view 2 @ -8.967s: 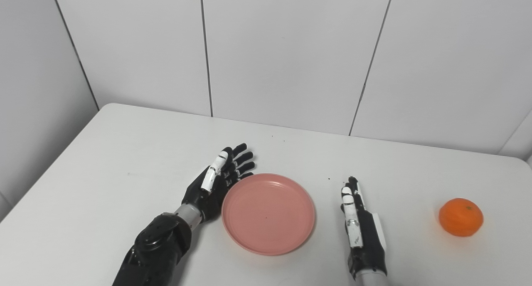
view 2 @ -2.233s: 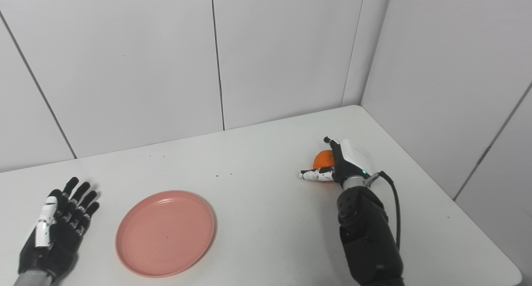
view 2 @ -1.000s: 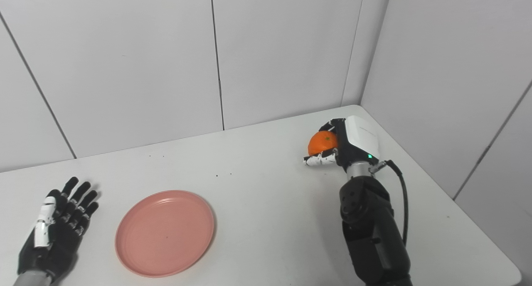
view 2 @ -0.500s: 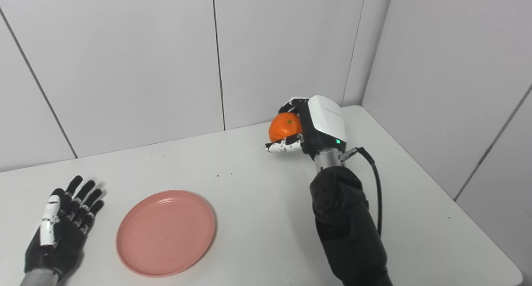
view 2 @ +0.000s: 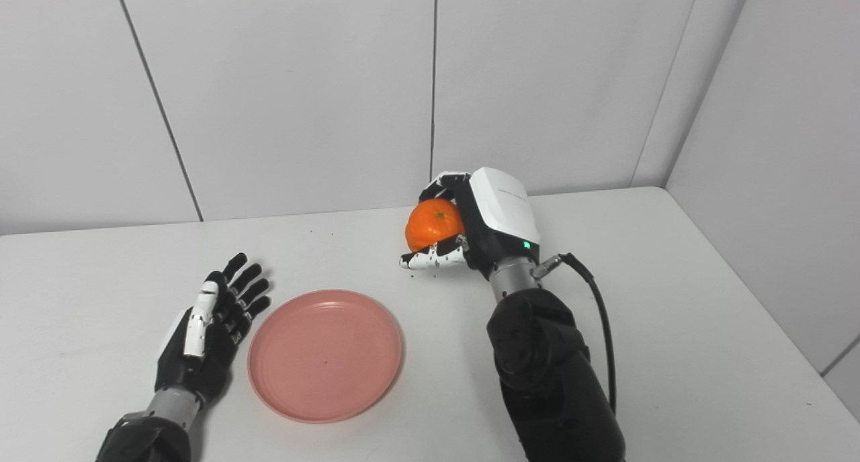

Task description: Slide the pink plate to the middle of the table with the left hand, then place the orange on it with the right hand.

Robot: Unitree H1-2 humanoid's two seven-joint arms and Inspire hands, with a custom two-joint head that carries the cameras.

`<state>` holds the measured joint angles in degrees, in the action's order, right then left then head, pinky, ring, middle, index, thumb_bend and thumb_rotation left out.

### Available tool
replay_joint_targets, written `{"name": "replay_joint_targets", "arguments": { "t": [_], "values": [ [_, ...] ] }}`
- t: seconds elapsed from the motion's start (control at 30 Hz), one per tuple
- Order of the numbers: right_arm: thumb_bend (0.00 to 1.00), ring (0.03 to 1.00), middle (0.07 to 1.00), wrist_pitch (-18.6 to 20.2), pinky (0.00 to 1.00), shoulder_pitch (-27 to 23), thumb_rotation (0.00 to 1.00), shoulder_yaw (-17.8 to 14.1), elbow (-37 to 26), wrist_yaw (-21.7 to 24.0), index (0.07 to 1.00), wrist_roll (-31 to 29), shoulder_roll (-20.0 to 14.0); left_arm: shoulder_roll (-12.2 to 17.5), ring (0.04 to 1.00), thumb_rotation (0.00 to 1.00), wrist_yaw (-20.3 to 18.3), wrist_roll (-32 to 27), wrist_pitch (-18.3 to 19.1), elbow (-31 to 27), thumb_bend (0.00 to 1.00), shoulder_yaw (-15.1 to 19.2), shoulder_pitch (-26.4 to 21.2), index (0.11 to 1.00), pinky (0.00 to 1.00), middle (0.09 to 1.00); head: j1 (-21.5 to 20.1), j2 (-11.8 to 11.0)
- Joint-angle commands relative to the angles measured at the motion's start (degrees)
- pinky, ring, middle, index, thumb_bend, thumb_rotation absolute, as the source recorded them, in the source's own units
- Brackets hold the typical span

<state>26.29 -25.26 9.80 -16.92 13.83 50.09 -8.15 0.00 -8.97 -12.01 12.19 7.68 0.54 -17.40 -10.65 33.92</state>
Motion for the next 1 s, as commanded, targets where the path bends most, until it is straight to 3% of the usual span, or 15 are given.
{"name": "replay_joint_targets", "arguments": {
  "t": [0.0,0.33,0.97],
  "values": [
    [0.53,0.364,0.441,-3.0,0.28,-2.9,0.0,1.1,-0.6,-1.7,0.521,-0.4,0.4,-0.8,0.918,1.0,0.9,1.0,0.6,0.1,0.38,-0.7,0.8,0.928,0.91,0.937,2.0,0.4],
    [0.53,0.37,0.428,-4.3,0.29,-3.3,0.0,6.1,0.5,-0.4,0.524,-1.9,1.3,-3.8,0.898,1.0,4.2,3.5,2.7,-1.3,0.39,-2.1,0.3,0.91,0.88,0.913,10.4,2.6],
    [0.53,0.349,0.427,-6.8,0.26,-2.5,0.0,11.5,4.4,0.6,0.514,-4.3,1.3,-7.6,0.919,1.0,8.6,5.6,-0.5,-0.7,0.38,-2.4,-0.1,0.911,0.9,0.926,16.3,3.7]
  ]
}}
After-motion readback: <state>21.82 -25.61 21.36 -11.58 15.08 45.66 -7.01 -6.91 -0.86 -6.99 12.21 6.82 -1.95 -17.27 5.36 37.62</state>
